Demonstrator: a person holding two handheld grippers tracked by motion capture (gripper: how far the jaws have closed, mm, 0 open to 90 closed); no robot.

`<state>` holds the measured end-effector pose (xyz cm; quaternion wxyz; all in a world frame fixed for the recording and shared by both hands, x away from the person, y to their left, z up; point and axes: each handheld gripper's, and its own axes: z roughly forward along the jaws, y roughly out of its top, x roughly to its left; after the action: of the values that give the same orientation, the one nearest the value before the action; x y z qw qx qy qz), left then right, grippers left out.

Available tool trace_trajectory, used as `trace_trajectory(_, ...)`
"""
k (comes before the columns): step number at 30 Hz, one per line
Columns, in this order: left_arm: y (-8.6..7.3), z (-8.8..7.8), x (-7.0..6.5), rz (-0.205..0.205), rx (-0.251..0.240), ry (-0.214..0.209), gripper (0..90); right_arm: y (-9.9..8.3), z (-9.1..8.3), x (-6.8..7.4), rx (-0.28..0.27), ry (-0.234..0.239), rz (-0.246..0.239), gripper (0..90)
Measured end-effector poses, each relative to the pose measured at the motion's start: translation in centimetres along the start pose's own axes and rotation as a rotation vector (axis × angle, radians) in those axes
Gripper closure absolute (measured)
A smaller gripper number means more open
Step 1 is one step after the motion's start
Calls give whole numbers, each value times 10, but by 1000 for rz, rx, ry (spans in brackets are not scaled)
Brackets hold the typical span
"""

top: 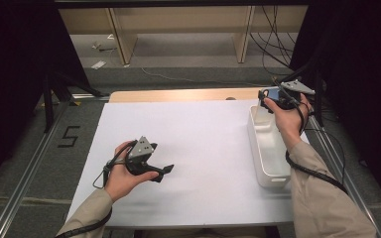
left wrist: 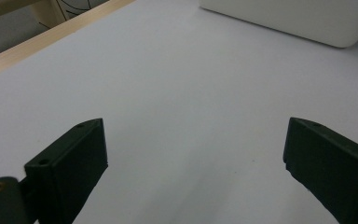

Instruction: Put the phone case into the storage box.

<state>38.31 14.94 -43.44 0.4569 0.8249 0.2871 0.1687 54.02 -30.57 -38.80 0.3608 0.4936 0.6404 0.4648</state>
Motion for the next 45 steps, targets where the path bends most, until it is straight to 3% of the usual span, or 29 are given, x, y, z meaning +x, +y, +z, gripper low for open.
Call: trace_trajectory(45,-1,1,0,1,4,-1,58,-5,10,4,51,-2,-26,176)
